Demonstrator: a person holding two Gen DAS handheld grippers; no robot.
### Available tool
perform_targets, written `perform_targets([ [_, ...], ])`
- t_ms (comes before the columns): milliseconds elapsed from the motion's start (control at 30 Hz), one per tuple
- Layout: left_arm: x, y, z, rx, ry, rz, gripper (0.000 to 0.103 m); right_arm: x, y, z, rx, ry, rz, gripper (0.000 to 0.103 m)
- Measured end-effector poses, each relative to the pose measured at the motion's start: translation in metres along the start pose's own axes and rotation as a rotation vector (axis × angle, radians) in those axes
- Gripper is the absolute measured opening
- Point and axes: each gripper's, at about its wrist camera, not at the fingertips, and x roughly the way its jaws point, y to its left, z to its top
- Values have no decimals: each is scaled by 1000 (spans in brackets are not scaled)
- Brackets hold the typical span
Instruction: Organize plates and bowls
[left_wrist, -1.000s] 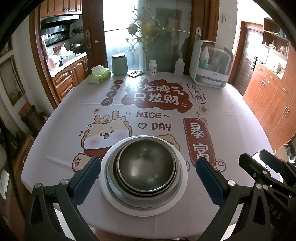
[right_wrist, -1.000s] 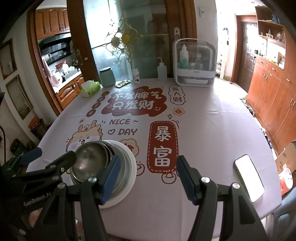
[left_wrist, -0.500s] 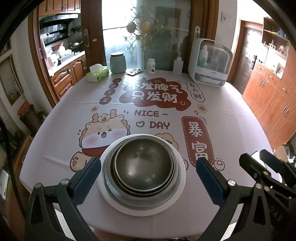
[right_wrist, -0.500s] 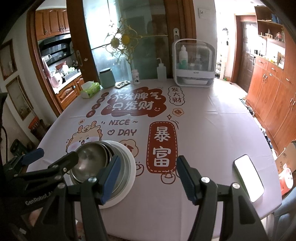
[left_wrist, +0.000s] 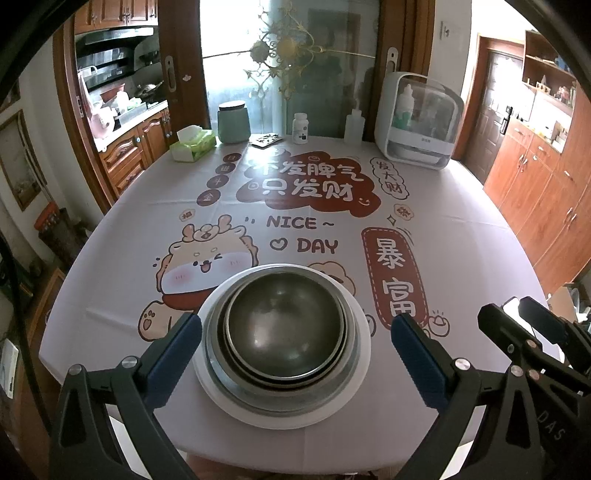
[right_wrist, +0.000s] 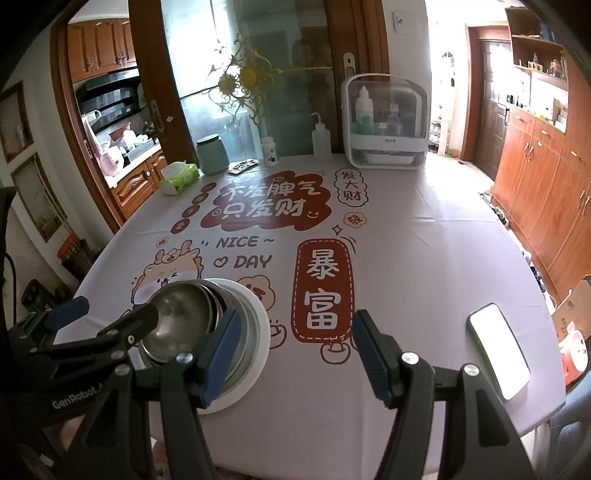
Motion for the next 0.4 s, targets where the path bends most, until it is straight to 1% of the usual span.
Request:
perform_targets([
  [400,0,1,0,-1,3,-2,102,0,-1,-2,3,1,0,63],
])
